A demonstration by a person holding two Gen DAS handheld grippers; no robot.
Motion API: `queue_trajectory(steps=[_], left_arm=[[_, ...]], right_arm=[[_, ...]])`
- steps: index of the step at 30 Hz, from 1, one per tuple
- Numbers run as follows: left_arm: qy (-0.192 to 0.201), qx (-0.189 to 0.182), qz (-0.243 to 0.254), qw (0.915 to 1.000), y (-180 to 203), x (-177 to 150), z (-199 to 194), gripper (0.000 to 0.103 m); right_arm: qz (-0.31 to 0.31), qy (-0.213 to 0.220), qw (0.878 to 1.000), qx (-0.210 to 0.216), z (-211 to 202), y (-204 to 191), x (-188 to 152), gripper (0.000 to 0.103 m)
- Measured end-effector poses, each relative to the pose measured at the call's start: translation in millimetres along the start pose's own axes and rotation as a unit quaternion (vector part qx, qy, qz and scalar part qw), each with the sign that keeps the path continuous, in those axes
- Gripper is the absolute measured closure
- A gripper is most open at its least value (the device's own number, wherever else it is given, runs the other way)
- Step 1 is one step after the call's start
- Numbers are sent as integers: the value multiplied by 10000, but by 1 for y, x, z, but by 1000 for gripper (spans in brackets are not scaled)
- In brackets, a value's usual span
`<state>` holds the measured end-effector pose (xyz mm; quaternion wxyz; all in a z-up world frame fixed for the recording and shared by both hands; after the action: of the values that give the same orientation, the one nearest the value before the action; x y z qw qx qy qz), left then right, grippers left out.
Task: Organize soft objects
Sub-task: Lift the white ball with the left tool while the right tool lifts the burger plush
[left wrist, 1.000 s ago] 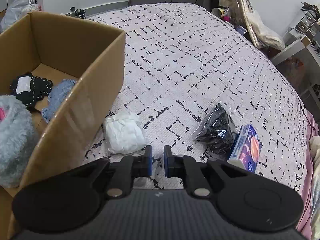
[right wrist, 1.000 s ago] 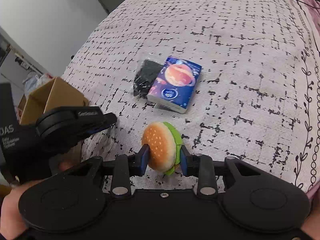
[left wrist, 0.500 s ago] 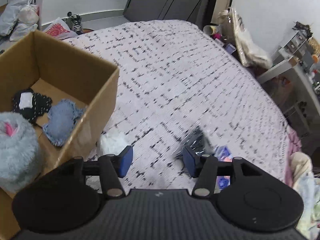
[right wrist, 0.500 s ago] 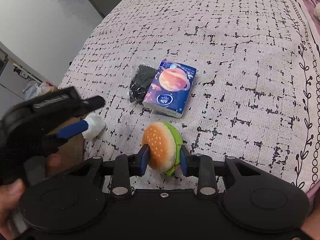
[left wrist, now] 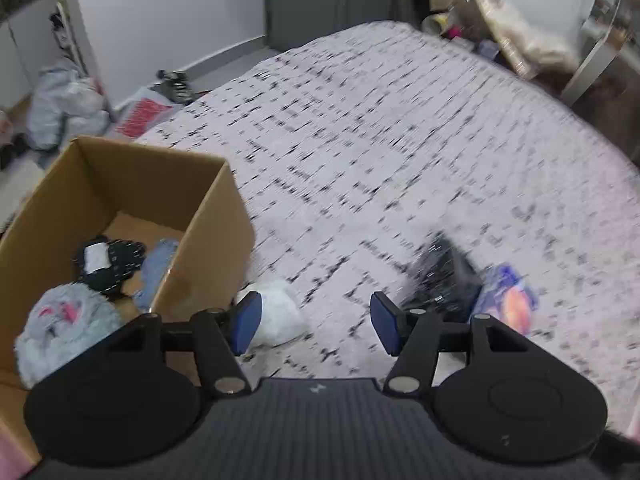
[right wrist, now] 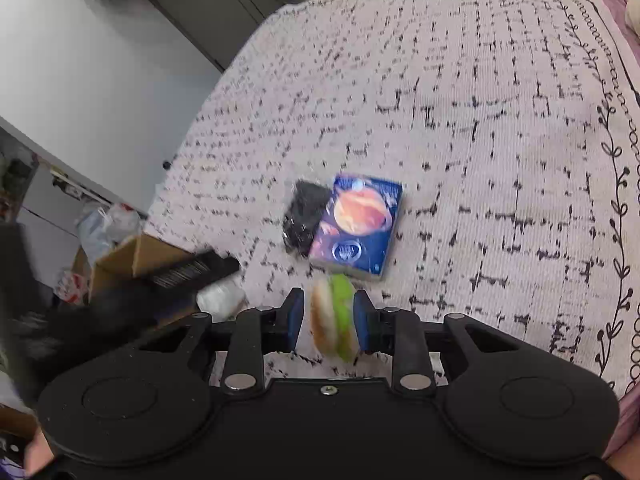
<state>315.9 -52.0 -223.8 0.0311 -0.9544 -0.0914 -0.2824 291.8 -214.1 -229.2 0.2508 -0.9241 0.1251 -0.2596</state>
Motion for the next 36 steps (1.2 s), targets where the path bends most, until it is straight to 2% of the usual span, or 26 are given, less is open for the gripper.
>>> queue_trajectory(steps=[6,10,14,17,19,21,30,35,36], left_arm=[[92,912,40,9958,-5,-11,9,44],[-21,1225,-270,9921,-14,-19,16,44],[17,1537,-417,9872,-22,-24,25,44],[121,1510,-681,9861,-31,-25,29,46],[156,1459,-879,9853,-37,-24,29,57],[146,1384,-1004,9852,-41,-23,29,59],[113,1066,-1160,9874,-41,-25,21,61],[210,833,-1124,9899,-36,-22,10,60],[218,769,-1115,9905,-35,-21,9,60]], right_arm=[[178,80,9998,66,-12,13,4,78],[194,132,9996,181,-18,14,7,78],[207,61,9995,214,-16,17,3,85],[217,-12,9995,234,-12,19,-1,92],[245,-43,9993,281,-10,19,-1,93],[315,-70,9989,342,-10,20,-1,93],[839,-186,9947,560,-9,35,4,93],[853,-235,9947,523,-5,36,2,93],[818,-241,9951,496,-4,35,2,89]])
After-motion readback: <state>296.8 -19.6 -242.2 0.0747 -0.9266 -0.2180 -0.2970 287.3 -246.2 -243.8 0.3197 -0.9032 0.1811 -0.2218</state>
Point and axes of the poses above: each gripper's, at about its wrist camera, not at the fingertips, and z roughly the way its jaws point, y to its right, x to its top, the point moved 10 cm from there along z, roughly the way its jaws point, and after that the axes turned 1 degree about z, right-handed, at the moved point
